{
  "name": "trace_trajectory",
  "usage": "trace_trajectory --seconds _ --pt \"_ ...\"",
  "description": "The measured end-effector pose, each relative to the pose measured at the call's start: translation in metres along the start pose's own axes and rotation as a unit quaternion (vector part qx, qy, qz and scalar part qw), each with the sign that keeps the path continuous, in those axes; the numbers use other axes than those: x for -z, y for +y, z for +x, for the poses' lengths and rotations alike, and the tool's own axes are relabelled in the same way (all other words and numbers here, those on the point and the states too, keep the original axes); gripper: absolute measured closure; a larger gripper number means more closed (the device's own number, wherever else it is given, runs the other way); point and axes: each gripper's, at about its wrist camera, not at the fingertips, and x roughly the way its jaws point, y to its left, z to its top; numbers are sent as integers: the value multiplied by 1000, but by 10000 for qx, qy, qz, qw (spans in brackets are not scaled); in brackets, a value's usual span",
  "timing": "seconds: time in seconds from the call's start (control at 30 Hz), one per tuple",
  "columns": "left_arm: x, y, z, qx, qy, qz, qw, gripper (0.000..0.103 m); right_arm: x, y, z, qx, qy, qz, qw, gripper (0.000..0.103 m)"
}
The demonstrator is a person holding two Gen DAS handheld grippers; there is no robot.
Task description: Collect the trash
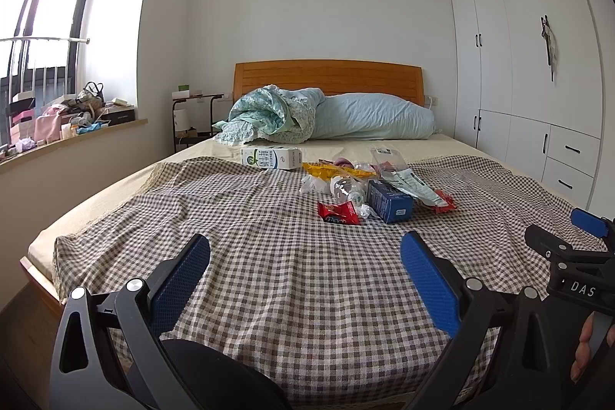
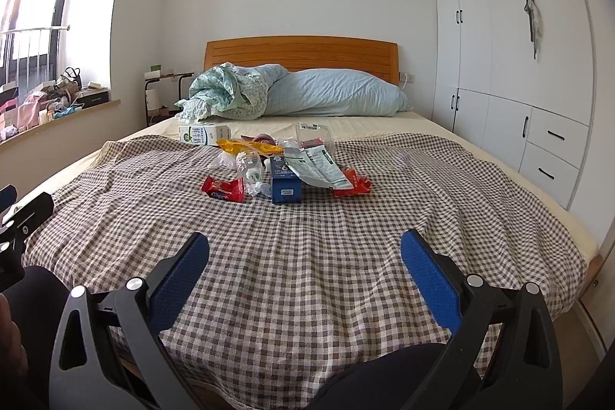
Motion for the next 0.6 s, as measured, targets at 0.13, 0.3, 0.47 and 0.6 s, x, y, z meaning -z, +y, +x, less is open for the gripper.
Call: trace_trajectory --seconds 0.13,0.3,0.47,0.6 --pt "0 0 0 0 -3 1 10000 7 0 1 -1 3 3 -13 10000 7" --pt "-1 1 1 -1 22 -41 10000 7 -3 0 -2 -62 -1 25 10000 7" --pt "-12 3 6 -130 56 -48 9999 7 -15 4 -1 -195 -78 -92 9997 7" --pt "-21 3 24 -158 216 -67 9996 7 -29 9 16 -228 -161 -367 9989 7"
